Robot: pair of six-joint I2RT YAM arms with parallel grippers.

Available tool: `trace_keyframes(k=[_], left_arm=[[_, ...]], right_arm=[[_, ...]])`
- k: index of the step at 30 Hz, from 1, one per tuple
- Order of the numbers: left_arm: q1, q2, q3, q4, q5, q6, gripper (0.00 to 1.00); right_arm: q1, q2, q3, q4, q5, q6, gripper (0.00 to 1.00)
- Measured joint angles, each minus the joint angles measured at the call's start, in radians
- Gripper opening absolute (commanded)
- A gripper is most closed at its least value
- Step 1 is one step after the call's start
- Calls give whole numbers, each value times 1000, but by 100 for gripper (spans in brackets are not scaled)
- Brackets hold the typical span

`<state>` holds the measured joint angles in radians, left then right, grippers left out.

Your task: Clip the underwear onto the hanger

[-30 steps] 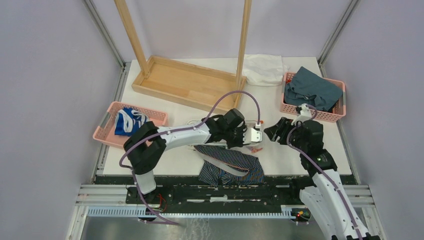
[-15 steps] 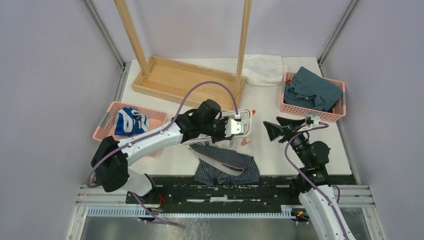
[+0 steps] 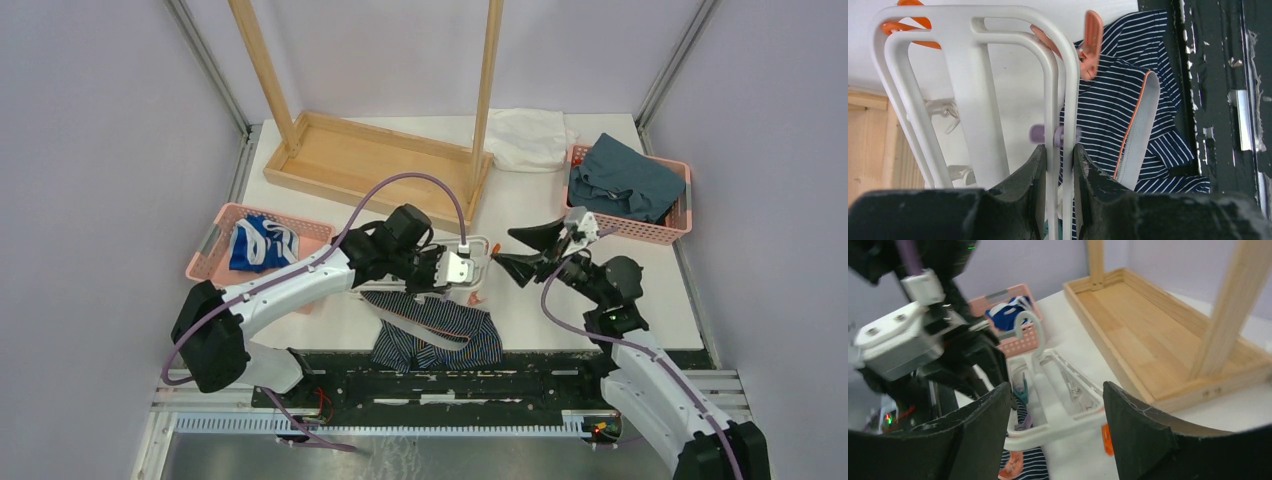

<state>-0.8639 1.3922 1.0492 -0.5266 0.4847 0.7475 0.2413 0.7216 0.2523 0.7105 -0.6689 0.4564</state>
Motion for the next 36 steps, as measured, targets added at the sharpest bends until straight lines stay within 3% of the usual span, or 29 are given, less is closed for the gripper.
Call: trace_keyframes(k=[2, 6, 9, 18, 25, 36], left_arm=[[1, -2, -3, -19, -1, 10, 3], [5, -25, -16, -54, -4, 36, 3], [15, -57, -25, -71, -3, 48, 3], [55, -198, -68, -69, -2, 51, 3], [55, -295, -131, -51, 7, 55, 3], [56, -379, -151, -39, 42, 55, 3]], right_arm=[[68, -14, 40, -72, -38, -121, 77], [194, -20, 227, -436, -126, -494, 75], [215, 12, 349, -660, -192, -706, 74], [215, 44, 385, -1028, -287, -972, 72], [251, 101, 385, -1048, -323, -993, 73], [338, 283, 367, -797, -336, -958, 76]])
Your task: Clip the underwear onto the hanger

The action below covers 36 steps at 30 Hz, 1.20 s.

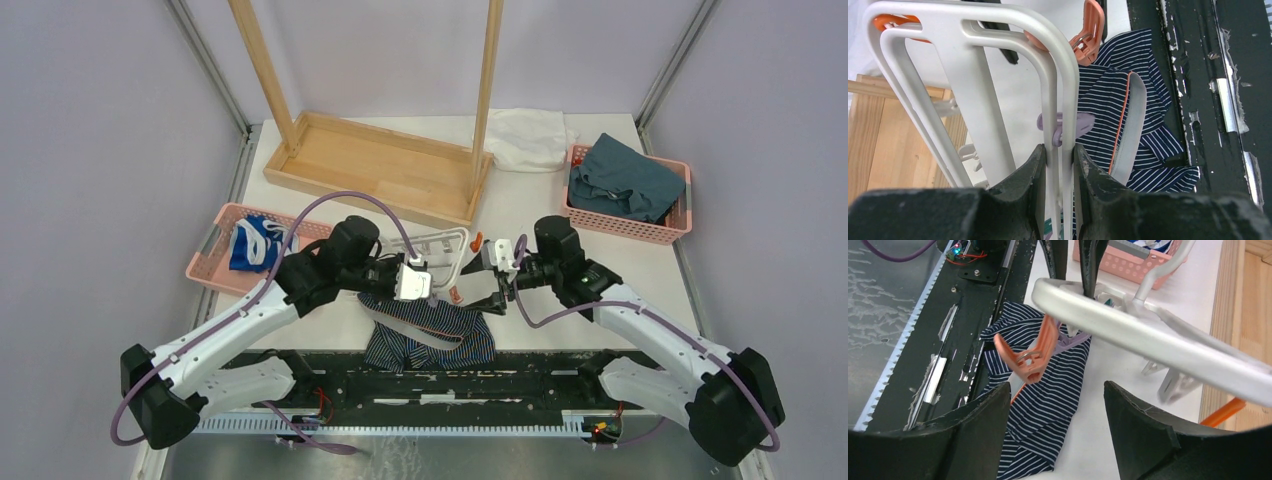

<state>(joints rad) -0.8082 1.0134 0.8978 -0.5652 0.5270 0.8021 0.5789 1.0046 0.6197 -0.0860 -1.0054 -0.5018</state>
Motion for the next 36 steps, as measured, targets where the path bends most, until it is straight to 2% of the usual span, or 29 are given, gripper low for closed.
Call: trace_keyframes(k=[4, 11, 28, 36], left_arm=[[0, 0, -1, 0, 5, 1, 3], [0, 0, -1, 0, 6, 5, 3], [1, 0, -2, 0, 6, 8, 3], [2, 0, -2, 0, 6, 8, 3]], right_arm=[[19, 50, -13, 124, -13, 47, 76], [35, 72, -18, 214, -69, 102, 73], [39, 55, -8, 175, -142, 150, 63], [41, 40, 1, 195, -134, 187, 63]])
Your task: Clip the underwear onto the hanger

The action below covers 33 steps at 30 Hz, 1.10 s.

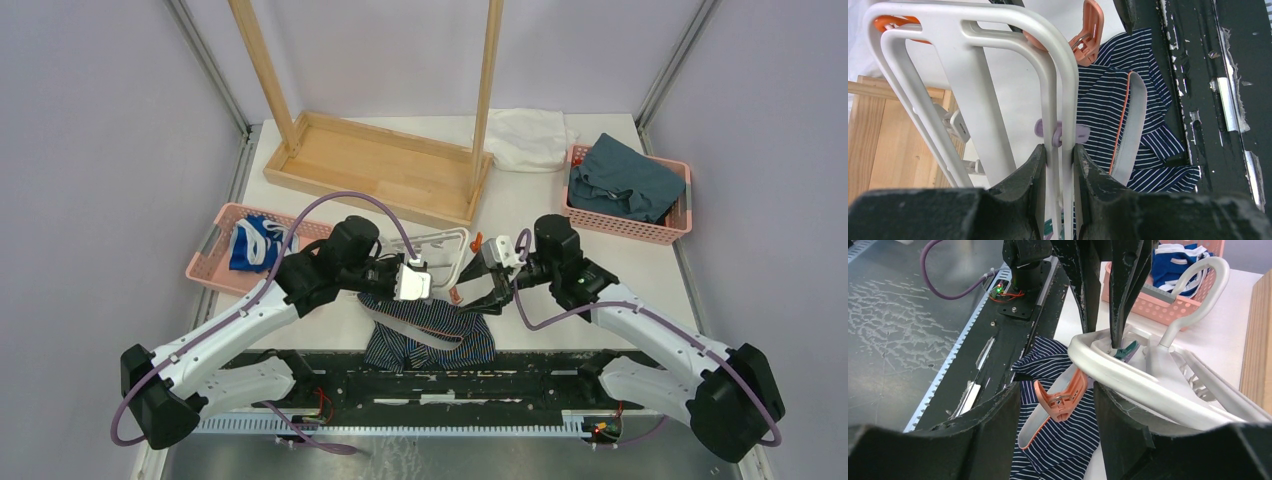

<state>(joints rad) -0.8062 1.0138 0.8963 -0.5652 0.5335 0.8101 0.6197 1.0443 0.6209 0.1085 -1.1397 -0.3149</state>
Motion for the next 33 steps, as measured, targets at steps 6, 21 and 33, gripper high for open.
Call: trace_keyframes(k=[6, 21, 33], left_arm=[[0, 0, 0, 0, 0, 0, 3], [4, 1, 0, 6, 0, 1, 3], [4, 1, 0, 7, 0, 2, 3]], right_arm=[[0, -20, 0, 10, 1, 14, 63], [3, -14, 0, 53, 16, 67, 60], [20, 13, 0, 73, 16, 87, 50]])
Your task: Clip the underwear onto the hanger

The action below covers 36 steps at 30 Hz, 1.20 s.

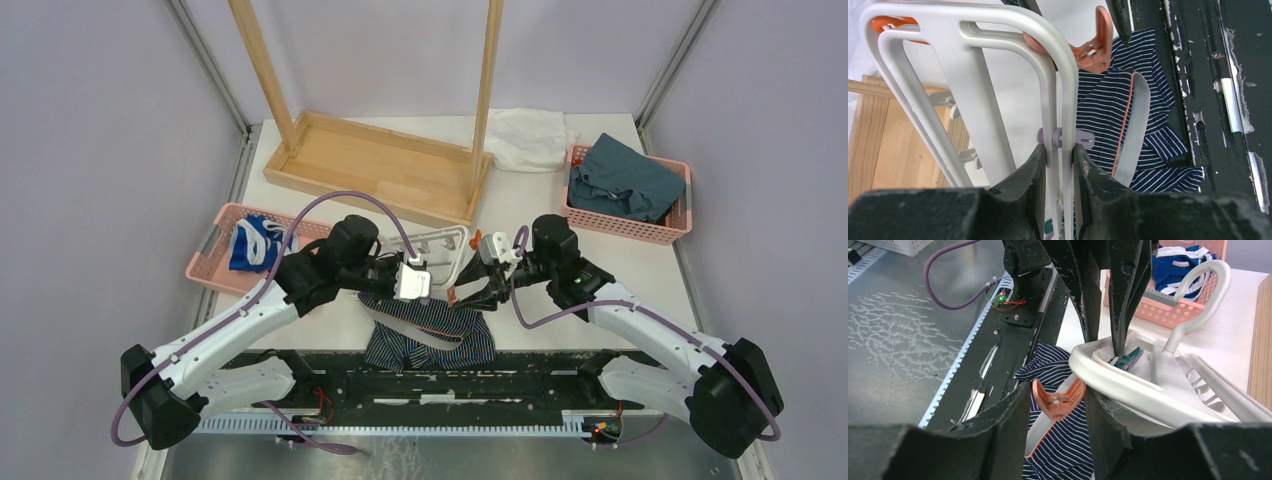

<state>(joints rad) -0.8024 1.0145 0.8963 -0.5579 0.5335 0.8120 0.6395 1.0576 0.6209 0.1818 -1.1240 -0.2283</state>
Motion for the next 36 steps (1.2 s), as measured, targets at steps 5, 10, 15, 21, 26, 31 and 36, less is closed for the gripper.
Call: trace_keyframes(k=[5, 10, 15, 21, 26, 31, 36], left_arm=[[0, 0, 0, 0, 1, 0, 3], [0, 0, 0, 0, 11, 2, 3], [0, 8, 0, 1, 15, 12, 3], [3, 11, -6, 22, -6, 10, 28], [3, 8, -34, 100, -24, -23, 54], [3, -25, -36, 198, -28, -72, 62], [3, -139, -68, 287, -56, -136, 64]], right_arm=[[2, 1, 2, 6, 2, 6, 38], [4, 5, 6, 8, 19, 27, 19], [7, 17, 21, -8, 57, 59, 1], [8, 28, 55, -70, 112, 94, 1], [8, 28, 57, -100, 173, 116, 1], [10, 31, 57, -142, 250, 116, 1], [11, 45, 57, -163, 324, 109, 1]])
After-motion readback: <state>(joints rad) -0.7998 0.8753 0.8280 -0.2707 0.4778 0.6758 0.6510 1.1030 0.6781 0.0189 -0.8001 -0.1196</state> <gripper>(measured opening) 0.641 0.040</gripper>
